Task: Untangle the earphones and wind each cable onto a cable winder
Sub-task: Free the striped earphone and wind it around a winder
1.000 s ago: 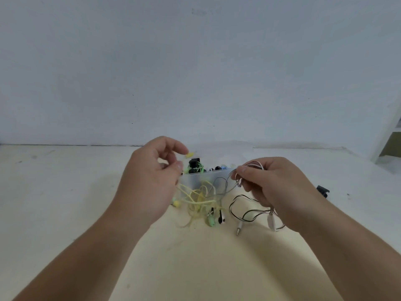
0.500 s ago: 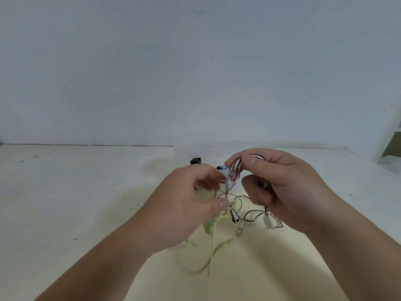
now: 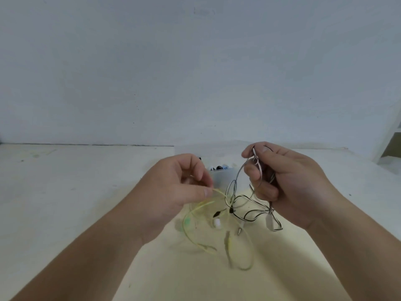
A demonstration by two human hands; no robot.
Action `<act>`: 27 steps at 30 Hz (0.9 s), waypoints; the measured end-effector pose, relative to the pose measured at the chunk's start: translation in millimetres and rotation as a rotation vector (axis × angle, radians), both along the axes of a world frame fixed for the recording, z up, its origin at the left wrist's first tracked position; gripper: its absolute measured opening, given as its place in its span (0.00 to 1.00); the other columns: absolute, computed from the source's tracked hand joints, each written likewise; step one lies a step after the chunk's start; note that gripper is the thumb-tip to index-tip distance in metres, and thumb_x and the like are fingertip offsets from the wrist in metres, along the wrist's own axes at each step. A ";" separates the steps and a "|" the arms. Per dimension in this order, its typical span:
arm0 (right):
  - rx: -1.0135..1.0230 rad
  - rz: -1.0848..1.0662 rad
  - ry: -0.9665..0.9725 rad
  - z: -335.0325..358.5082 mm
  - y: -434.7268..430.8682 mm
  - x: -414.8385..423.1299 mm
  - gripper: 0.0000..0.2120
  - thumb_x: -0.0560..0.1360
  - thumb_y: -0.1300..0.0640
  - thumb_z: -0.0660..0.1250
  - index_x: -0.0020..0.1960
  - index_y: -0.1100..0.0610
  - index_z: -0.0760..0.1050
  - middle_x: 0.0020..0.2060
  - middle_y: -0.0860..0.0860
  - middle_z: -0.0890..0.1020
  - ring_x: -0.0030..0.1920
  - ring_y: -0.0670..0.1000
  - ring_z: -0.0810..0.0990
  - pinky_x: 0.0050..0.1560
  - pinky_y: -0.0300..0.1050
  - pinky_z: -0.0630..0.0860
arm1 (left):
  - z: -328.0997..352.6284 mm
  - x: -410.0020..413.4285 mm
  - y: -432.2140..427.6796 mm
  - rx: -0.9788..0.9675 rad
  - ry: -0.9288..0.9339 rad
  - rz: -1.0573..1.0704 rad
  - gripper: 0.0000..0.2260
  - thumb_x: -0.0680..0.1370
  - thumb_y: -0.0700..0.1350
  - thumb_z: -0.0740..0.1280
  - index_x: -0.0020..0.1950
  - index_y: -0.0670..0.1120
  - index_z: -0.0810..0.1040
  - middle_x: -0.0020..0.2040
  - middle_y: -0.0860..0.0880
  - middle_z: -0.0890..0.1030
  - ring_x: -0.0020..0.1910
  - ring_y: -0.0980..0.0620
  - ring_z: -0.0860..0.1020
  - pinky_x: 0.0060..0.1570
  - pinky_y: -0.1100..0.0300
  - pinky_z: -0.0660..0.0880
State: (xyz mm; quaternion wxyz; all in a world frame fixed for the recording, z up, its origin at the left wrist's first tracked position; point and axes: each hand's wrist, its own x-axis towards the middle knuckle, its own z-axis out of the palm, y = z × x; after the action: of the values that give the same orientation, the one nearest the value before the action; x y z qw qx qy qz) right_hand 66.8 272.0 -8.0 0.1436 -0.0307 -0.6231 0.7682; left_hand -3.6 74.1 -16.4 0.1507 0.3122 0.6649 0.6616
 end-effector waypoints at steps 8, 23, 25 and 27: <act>0.070 0.284 0.062 -1.4 -7.2 3.2 0.10 0.77 0.56 0.62 0.39 0.58 0.74 0.29 0.58 0.74 0.27 0.52 0.65 0.29 0.42 0.59 | -2.3 11.2 10.6 -0.175 -0.051 0.091 0.12 0.78 0.52 0.68 0.49 0.43 0.80 0.32 0.49 0.79 0.29 0.51 0.77 0.34 0.59 0.74; -0.009 0.317 0.102 -1.5 -8.9 1.2 0.10 0.77 0.58 0.60 0.39 0.61 0.71 0.33 0.63 0.77 0.44 0.62 0.80 0.47 0.50 0.80 | -7.6 7.7 10.7 -0.161 0.008 0.047 0.04 0.73 0.41 0.76 0.47 0.45 0.85 0.36 0.48 0.83 0.34 0.54 0.79 0.36 0.63 0.77; -0.049 0.241 0.103 2.4 -8.8 2.0 0.10 0.77 0.59 0.61 0.38 0.61 0.69 0.30 0.60 0.76 0.41 0.61 0.81 0.44 0.48 0.80 | -6.2 4.7 8.1 -0.143 -0.034 0.106 0.03 0.73 0.36 0.74 0.42 0.43 0.84 0.35 0.45 0.82 0.32 0.52 0.79 0.33 0.62 0.77; -0.124 0.165 0.084 6.5 -5.3 2.6 0.12 0.79 0.60 0.56 0.37 0.60 0.67 0.26 0.56 0.72 0.32 0.58 0.78 0.38 0.46 0.78 | -3.5 1.2 5.1 -0.092 -0.101 0.158 0.03 0.74 0.35 0.73 0.41 0.41 0.83 0.33 0.44 0.82 0.30 0.51 0.79 0.32 0.62 0.77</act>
State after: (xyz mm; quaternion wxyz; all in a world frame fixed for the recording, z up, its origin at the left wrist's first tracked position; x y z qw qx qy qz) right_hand 69.5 266.7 -1.4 0.1034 0.0441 -0.5681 0.8152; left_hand -2.4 79.2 -19.9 0.1458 0.2177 0.7088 0.6550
